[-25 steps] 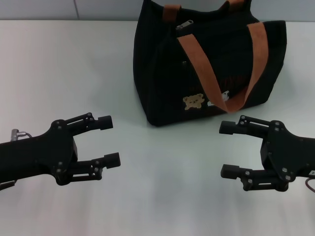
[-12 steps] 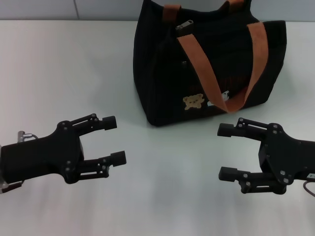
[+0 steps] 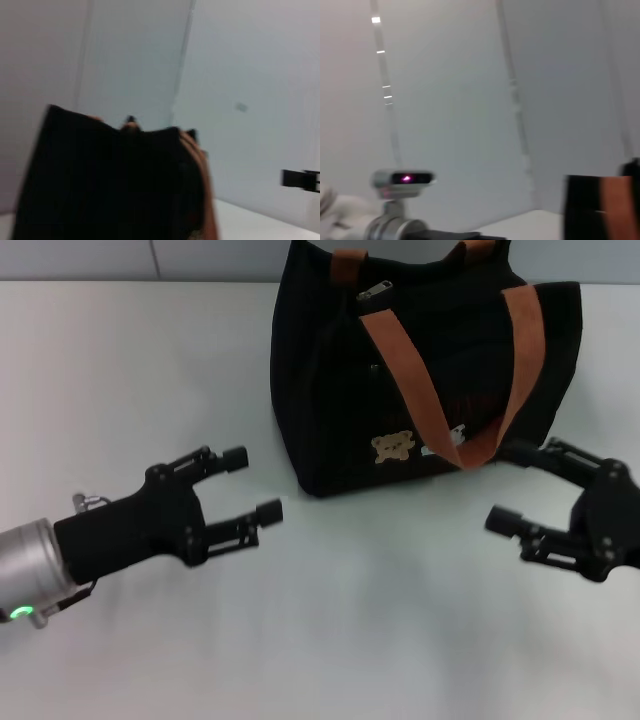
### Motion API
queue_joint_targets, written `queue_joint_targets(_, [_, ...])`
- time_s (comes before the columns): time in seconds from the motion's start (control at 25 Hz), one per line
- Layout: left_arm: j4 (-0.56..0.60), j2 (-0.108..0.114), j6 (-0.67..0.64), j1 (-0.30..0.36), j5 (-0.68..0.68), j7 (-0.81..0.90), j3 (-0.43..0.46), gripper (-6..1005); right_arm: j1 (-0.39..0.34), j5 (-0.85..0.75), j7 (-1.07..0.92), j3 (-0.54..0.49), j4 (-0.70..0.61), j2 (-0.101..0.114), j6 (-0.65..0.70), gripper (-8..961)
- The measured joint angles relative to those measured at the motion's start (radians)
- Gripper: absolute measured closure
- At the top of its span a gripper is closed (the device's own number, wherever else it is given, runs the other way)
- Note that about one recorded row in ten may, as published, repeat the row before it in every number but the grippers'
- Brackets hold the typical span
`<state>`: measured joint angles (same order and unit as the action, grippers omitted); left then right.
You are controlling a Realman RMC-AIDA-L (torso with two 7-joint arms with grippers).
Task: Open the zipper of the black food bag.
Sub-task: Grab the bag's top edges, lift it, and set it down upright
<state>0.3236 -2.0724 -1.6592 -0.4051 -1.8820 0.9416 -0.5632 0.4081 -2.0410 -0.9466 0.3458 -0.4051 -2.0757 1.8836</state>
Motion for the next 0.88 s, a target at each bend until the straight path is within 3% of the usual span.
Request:
queue_joint_targets(0.32, [-0.216,-0.006,0.16,-0.08,0.212,-0.254,0.0,251,-0.034,0.001,0.008,-0.118,0.015,-0.001,-0.073,118])
queue_joint_targets(0.52, [-0.328,-0.008,0.225,-0.153,0.268,-0.381,0.003,266,-0.039,0.001,0.008,-0.132,0.019,-0.002,-0.079,118])
queue_joint_targets(0.88, [-0.413,-0.008,0.356,-0.225,0.278,-0.419,0.023,292,-0.041,0.001,0.022,-0.135,0.04,-0.003,-0.08,118])
